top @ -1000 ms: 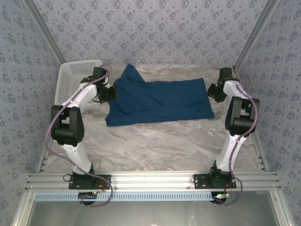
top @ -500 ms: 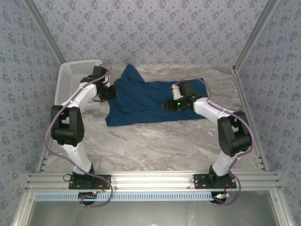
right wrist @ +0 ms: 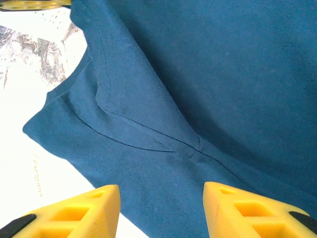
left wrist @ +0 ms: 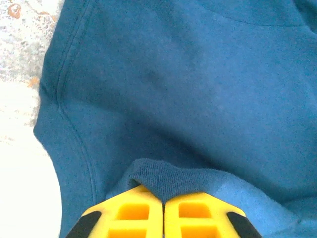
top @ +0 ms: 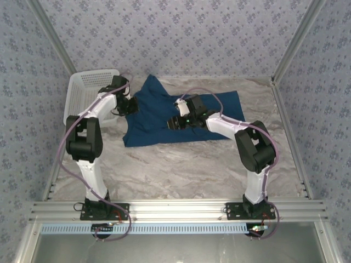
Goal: Fold the inside-out t-shirt
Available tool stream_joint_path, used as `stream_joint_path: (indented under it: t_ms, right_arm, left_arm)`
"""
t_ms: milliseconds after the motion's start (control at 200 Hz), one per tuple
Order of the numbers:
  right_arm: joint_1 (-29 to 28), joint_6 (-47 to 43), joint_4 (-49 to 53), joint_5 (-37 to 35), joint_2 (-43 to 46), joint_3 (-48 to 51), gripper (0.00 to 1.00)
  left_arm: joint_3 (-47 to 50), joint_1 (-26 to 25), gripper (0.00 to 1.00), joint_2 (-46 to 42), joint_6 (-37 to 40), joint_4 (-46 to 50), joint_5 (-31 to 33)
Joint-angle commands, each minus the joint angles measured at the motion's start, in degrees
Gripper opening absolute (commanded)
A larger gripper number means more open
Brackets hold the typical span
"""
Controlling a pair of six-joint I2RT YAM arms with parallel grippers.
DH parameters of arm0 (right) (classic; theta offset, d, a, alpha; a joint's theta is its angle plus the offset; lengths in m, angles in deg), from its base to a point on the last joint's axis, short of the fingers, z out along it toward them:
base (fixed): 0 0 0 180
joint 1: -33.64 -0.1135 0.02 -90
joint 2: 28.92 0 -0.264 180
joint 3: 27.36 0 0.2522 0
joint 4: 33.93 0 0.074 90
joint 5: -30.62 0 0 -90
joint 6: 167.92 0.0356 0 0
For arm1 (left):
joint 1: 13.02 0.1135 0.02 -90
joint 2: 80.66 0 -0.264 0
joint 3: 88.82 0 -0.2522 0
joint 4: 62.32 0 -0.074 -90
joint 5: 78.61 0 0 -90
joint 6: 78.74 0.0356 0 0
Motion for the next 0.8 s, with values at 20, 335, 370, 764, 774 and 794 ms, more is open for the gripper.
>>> stream_joint_path:
  t_ms: [20, 335, 370, 764, 774, 794]
  right_arm:
    - [0.8, 1.3, -0.3, -0.3, 4.6, 3.3, 0.49]
    - [2.1, 0.6, 3.4, -4.8, 15.0, 12.0, 0.49]
    - [2.8, 0.5, 4.2, -5.7, 16.3, 12.8, 0.49]
    - [8.5, 1.1, 4.1, -5.1, 21.6, 18.4, 0.49]
    - [8.5, 1.2, 4.1, -5.0, 21.6, 18.5, 0.49]
    - [8.5, 1.2, 4.1, -5.0, 21.7, 18.5, 0.49]
  left_arm:
    - [-6.1, -0.5, 0.22, 4.0, 0.5, 0.5, 4.6]
    - [-5.8, -4.2, 0.46, -0.4, 1.3, -0.8, 4.4]
    - [-2.1, -5.2, 0.46, -3.1, 0.7, -2.5, 4.2]
    - [21.2, -11.1, 0.50, -11.2, -4.4, -10.5, 0.9]
    - [21.2, -11.2, 0.50, -11.0, -4.4, -10.6, 0.9]
    - [21.0, -11.3, 0.50, -10.5, -4.4, -10.8, 0.7]
